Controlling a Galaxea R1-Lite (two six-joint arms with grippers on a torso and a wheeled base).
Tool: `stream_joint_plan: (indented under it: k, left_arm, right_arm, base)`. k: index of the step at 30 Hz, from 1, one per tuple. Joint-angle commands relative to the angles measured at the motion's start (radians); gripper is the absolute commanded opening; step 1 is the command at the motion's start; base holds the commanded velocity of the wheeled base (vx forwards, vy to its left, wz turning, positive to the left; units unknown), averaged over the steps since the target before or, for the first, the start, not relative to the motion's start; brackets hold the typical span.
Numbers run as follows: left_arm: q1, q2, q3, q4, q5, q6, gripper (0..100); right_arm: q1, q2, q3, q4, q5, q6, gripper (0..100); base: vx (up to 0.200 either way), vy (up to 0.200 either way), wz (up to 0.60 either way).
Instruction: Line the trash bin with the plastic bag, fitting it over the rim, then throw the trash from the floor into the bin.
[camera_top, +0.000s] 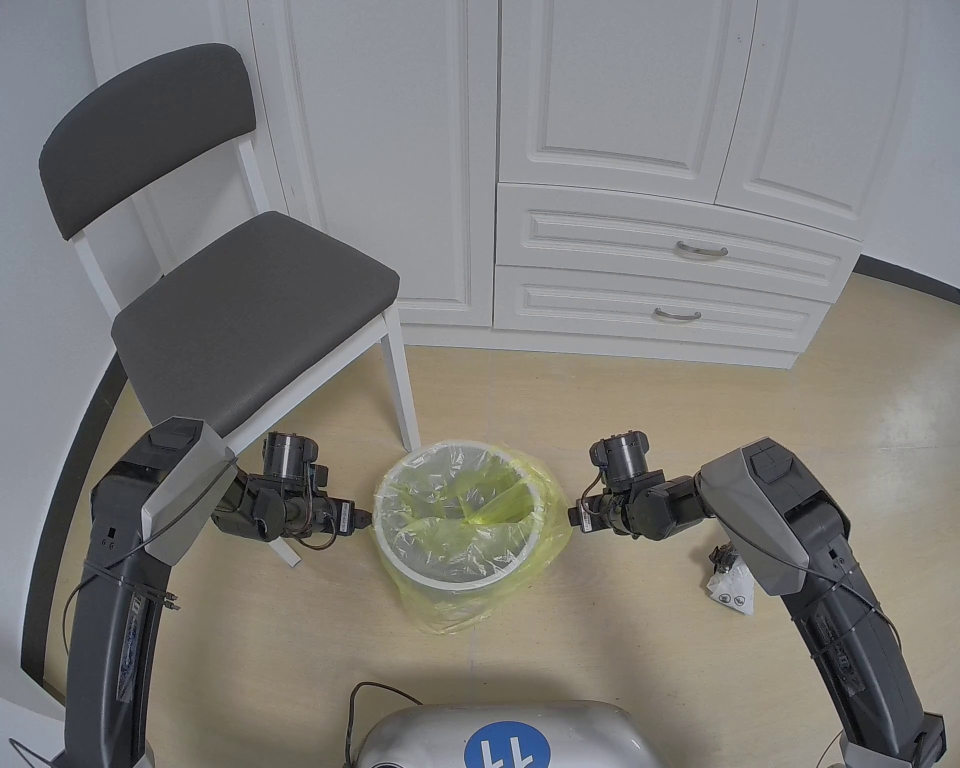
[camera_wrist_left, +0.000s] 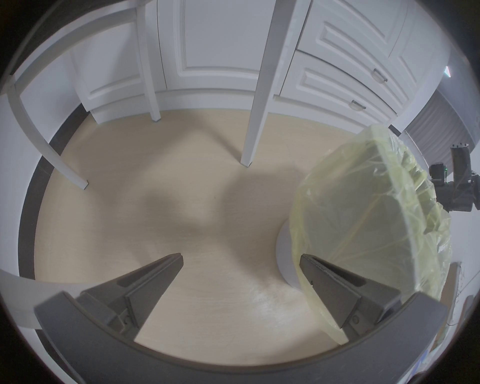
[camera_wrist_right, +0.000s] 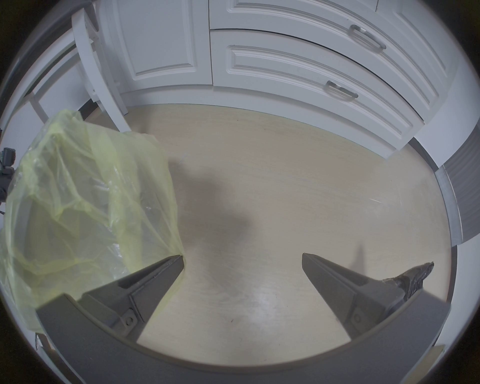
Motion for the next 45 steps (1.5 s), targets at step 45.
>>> stream_joint_plan:
  k: [45]
  left_arm:
    - [0.03, -0.273, 0.555, -0.325, -0.003, 0.164, 100]
  right_arm:
    - [0.207, -0.398, 0.174, 0.073, -0.01, -0.01, 100]
  base:
    - [0.0, 0.0, 0.0]
